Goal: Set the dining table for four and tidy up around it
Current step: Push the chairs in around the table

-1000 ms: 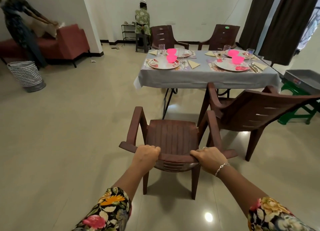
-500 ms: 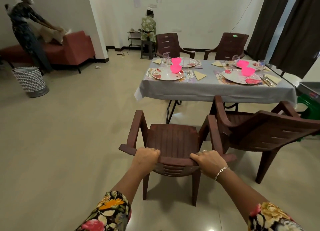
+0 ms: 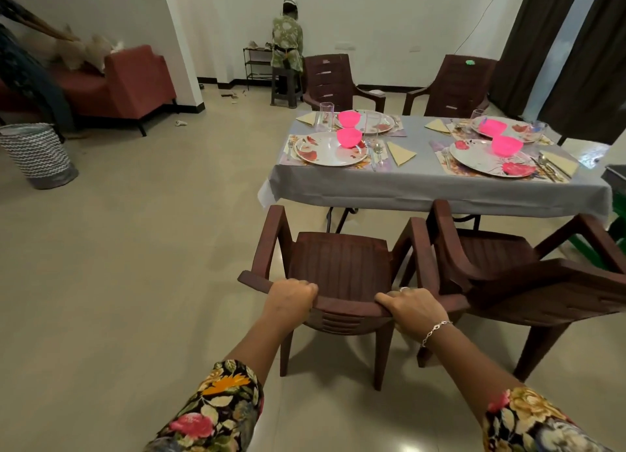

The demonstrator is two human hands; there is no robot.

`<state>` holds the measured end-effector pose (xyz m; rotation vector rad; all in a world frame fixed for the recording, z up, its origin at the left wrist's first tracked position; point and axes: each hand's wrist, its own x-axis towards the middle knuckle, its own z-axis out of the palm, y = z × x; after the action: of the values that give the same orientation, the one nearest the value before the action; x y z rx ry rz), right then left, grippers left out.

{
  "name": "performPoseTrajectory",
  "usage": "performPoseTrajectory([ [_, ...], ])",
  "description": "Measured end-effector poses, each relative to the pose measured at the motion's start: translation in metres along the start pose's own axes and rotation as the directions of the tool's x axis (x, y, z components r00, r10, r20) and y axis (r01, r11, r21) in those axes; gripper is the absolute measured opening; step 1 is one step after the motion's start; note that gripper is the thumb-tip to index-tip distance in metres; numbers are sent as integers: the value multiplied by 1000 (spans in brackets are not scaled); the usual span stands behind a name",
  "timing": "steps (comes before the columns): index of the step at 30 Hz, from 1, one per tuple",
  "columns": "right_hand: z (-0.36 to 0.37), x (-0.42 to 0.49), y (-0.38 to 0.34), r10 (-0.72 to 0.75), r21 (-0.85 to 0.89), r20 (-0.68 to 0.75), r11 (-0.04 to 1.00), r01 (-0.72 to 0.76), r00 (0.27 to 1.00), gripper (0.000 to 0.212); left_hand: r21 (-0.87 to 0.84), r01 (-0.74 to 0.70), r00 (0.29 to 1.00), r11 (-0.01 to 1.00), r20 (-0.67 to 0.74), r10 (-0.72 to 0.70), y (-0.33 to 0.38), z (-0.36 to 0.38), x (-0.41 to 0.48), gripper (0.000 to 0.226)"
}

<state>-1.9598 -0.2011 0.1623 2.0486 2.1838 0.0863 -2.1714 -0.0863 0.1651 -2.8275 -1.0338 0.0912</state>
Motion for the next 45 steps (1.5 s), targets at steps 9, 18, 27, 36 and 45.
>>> performPoseTrajectory([
  [9, 2, 45, 16, -7, 3, -63, 1000, 7, 998, 27, -13, -18, 1000, 1000, -6, 18, -30, 0, 44, 15],
  [18, 1, 69, 28, 30, -30, -16, 999, -30, 999, 31, -23, -40, 999, 999, -30, 40, -40, 1, 69, 18],
  [27, -1, 82, 43, 3, -75, 33, 997, -1, 999, 33, -61, -23, 999, 998, -40, 21, -42, 1, 83, 20],
  [36, -1, 92, 62, 15, -64, 35, 998, -12, 999, 34, -88, -41, 998, 995, -51, 37, -37, 3, 103, 20],
  [45, -6, 102, 45, 68, -122, 74, 991, -58, 995, 32, -74, 23, 999, 997, -47, -26, -50, 9, 104, 20],
])
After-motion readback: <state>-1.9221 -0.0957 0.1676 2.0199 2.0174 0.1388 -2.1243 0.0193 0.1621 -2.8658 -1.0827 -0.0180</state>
